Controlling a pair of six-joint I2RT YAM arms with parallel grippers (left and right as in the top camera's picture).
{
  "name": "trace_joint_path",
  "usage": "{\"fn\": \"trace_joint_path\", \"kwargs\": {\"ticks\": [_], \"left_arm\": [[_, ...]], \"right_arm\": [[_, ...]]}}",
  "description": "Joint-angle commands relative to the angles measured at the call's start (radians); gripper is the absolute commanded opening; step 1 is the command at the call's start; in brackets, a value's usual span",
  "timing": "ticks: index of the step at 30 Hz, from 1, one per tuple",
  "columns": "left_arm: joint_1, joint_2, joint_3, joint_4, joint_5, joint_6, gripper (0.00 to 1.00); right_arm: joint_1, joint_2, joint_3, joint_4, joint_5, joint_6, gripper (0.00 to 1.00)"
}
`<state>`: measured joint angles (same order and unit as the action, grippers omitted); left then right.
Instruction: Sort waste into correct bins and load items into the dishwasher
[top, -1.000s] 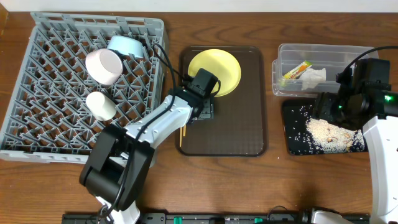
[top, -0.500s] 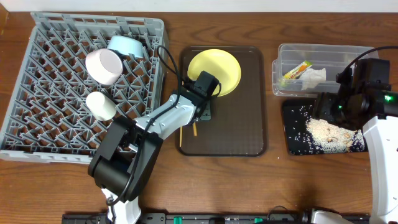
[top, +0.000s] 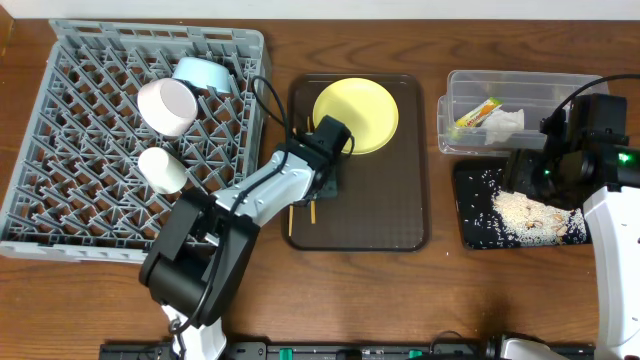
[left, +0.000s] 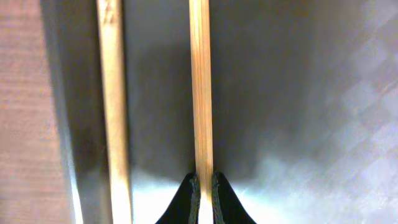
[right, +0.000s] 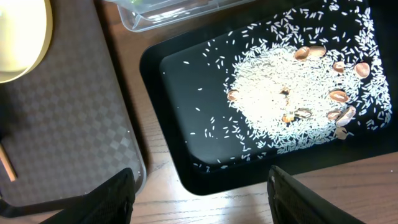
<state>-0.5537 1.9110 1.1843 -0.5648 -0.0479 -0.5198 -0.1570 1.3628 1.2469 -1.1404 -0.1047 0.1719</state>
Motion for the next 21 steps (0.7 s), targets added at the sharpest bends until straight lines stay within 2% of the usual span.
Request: {"fn": "trace_joint_path", "kwargs": {"ticks": [1, 8, 13, 16, 19, 21], "left_arm": [[0.006, -0.103, -0.011, -0.043, 0.002, 0.022, 0.06], [0.09, -0.386, -0.008, -0.162, 0.002, 0.227, 0.06], [0.243, -0.544, -0.008, -0.189, 0.002, 0.338, 0.06], [0.353, -0.543, -0.008, -0.194, 0.015, 0.367, 0.06], [0.383, -0.488, -0.008, -0.205, 0.018, 0.379, 0.06], [0.387, -0.416, -0.008, -0.199, 0.01, 0.439, 0.06]], "right_arm": [[-0.013, -0.012, 0.002, -0.002, -0.005, -0.012, 0.66], [-0.013, -0.012, 0.002, -0.001, -0.005, -0.013, 0.66], [-0.013, -0.012, 0.002, -0.001, -0.005, -0.012, 0.66], [-0.013, -0.012, 0.002, -0.001, -0.005, -0.012, 0.66], [-0.013, -0.012, 0.002, -0.002, -0.005, -0.012, 0.66], [-0.013, -0.012, 0.002, -0.003, -0.005, -0.012, 0.66]]}}
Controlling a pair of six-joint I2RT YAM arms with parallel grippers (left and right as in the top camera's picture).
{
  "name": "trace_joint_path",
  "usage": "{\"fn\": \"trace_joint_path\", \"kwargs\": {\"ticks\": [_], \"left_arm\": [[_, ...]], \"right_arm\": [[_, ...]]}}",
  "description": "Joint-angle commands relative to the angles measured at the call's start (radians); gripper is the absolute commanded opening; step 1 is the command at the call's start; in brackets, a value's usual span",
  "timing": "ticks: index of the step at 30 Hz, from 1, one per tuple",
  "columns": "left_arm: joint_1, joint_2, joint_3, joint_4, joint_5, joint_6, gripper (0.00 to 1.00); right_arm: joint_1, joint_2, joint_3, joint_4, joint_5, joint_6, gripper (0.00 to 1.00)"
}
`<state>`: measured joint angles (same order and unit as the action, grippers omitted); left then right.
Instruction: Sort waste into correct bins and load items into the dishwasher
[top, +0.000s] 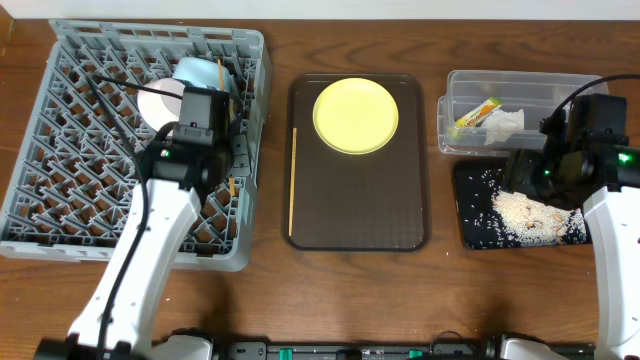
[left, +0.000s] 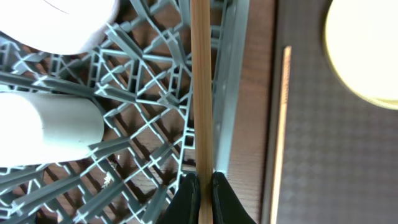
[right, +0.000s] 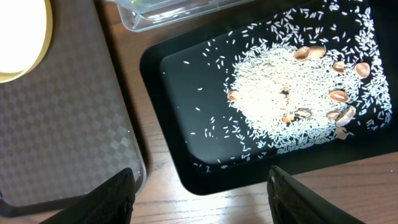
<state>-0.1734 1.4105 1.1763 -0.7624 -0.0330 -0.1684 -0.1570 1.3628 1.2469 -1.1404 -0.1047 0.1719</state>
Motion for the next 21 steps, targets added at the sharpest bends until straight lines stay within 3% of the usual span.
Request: {"fn": "trace_joint_path", "kwargs": {"ticks": [1, 8, 10, 11, 12, 15, 19, 21], "left_arm": [[0.007, 0.108, 0.0, 0.006, -0.005, 0.094, 0.06], [0.013, 0.242, 0.0, 0.045, -0.005, 0.094, 0.1], [0.013, 0.227, 0.003, 0.045, -0.005, 0.094, 0.31], [0.012, 0.203, 0.004, 0.042, -0.003, 0.093, 0.53], [0.01, 0.176, 0.004, 0.042, 0.0, 0.093, 0.58], [-0.004, 0.103, 0.004, 0.045, 0.017, 0.093, 0.62], [-0.055, 0.038, 0.004, 0.072, 0.209, 0.093, 0.61], [-0.108, 0.053, 0.004, 0.075, 0.238, 0.085, 0.59]], "right_arm": [[-0.013, -0.012, 0.002, -0.002, -0.005, -0.012, 0.66], [-0.013, -0.012, 0.002, -0.004, -0.005, -0.013, 0.66], [-0.013, -0.012, 0.002, -0.004, -0.005, -0.013, 0.66], [-0.013, -0.012, 0.002, -0.004, -0.004, -0.013, 0.66], [-0.013, -0.012, 0.002, -0.004, -0.004, -0.013, 0.66], [-0.013, -0.012, 0.002, -0.004, -0.004, -0.013, 0.66], [-0.013, -0.012, 0.002, -0.003, -0.005, -0.012, 0.66], [-0.013, -0.012, 0.002, -0.004, -0.004, -0.012, 0.66]]}}
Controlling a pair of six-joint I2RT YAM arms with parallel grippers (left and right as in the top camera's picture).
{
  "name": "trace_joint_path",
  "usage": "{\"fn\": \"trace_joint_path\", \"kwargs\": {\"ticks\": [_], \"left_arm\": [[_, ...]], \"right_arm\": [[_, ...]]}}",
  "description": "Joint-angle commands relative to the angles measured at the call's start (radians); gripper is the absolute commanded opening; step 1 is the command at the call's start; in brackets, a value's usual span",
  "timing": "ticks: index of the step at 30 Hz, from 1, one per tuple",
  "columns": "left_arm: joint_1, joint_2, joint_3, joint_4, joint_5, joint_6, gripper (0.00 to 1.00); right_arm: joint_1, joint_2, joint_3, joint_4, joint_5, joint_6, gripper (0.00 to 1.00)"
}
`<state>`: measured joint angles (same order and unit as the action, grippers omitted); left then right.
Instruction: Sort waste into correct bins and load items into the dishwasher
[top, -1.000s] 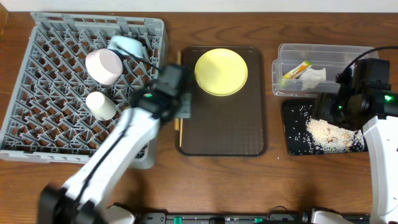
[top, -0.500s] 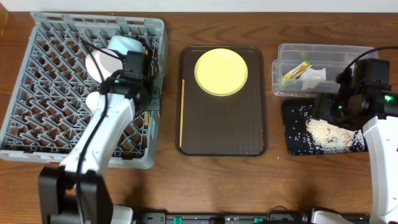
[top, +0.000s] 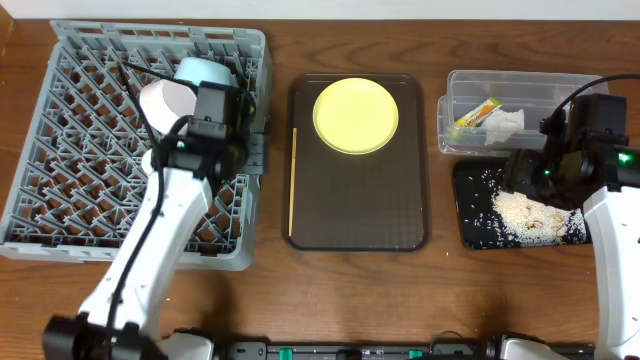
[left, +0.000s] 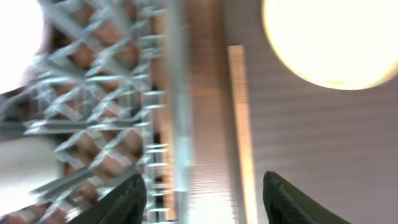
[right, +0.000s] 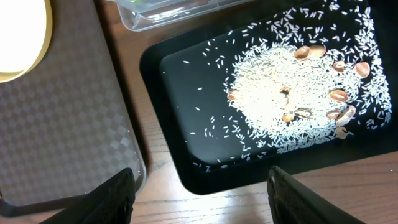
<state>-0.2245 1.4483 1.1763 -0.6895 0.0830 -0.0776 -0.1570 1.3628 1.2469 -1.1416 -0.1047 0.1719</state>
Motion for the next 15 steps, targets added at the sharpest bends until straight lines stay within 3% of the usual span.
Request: {"fn": "trace_joint_path", "kwargs": {"ticks": [1, 8, 15], "left_arm": [[-0.082, 0.033, 0.004, 0.003, 0.122, -0.012, 0.58], [-0.195, 0.23, 0.004, 0.033, 0.055, -0.137, 0.56], [-0.203, 0.396, 0.004, 0.141, 0.035, -0.243, 0.56]], "right_arm": [[-0.013, -0.012, 0.002, -0.003, -0.004, -0.012, 0.66], [-0.013, -0.012, 0.002, -0.003, -0.005, -0.012, 0.66], [-0.013, -0.012, 0.002, -0.003, -0.005, -0.012, 0.66]]}}
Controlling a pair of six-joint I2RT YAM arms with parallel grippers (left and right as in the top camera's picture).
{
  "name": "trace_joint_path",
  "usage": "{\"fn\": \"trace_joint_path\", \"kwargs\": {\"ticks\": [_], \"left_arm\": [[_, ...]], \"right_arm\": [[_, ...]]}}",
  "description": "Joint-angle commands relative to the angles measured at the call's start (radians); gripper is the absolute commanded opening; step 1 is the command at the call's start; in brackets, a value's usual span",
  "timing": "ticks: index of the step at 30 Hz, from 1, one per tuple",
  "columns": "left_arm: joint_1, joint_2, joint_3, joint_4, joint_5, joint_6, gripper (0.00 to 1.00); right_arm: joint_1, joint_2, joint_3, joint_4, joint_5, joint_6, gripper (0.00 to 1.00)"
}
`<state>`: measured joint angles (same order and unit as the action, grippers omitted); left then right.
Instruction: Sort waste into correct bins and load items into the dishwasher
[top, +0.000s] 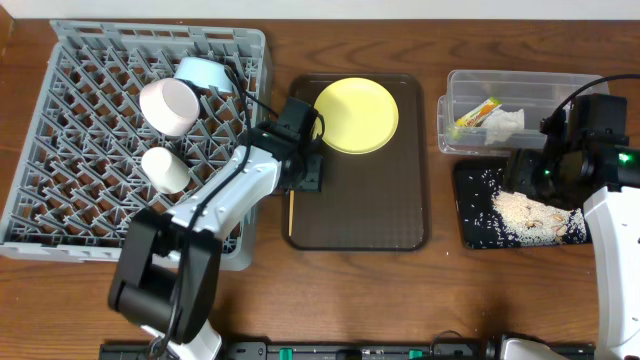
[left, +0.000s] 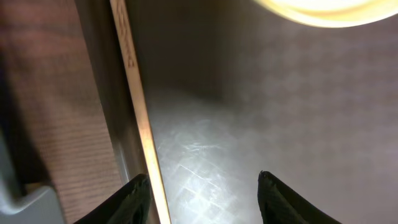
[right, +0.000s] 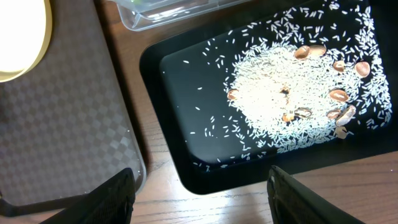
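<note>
One wooden chopstick (left: 138, 118) lies along the left edge of the brown tray (top: 370, 210); its lower end shows in the overhead view (top: 291, 218). My left gripper (top: 300, 172) hovers low over it, open, the chopstick just inside its left finger (left: 140, 196). A yellow plate (top: 355, 115) sits at the tray's far end. The grey dish rack (top: 90, 190) holds a white cup (top: 167, 105), a pale blue cup (top: 203, 73) and a small white cup (top: 163, 170). My right gripper (right: 199, 186) is open beside the black bin of rice (right: 280, 93).
A clear bin (top: 500, 105) with wrappers and a tissue stands at the back right, behind the black bin (top: 520, 215). Bare wooden table runs along the front edge. The rack's right wall is close to the tray's left rim.
My left gripper has moved from the rack's right edge to the left part of the tray, low over the chopstick there, and is still open. The right arm has not moved.
My left gripper was shut on one of two chopsticks on the tray. It then held that chopstick over the rack's right side. After that it was open at the rack's edge with nothing in it. Now it is open over the other chopstick.
</note>
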<state>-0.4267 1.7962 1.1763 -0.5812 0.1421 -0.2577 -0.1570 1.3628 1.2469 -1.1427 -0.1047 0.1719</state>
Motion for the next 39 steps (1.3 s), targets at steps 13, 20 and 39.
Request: {"fn": "trace_joint_path", "kwargs": {"ticks": [13, 20, 39], "left_arm": [[-0.002, 0.166, 0.004, 0.056, -0.064, -0.063, 0.37], [-0.003, 0.154, 0.004, 0.045, -0.064, -0.104, 0.06], [0.157, -0.301, 0.008, -0.039, -0.286, 0.198, 0.06]], "right_arm": [[-0.013, -0.012, 0.002, -0.002, -0.005, -0.012, 0.66], [-0.013, -0.012, 0.002, -0.002, -0.004, -0.013, 0.66], [-0.013, -0.012, 0.002, -0.002, -0.005, -0.012, 0.66]]}}
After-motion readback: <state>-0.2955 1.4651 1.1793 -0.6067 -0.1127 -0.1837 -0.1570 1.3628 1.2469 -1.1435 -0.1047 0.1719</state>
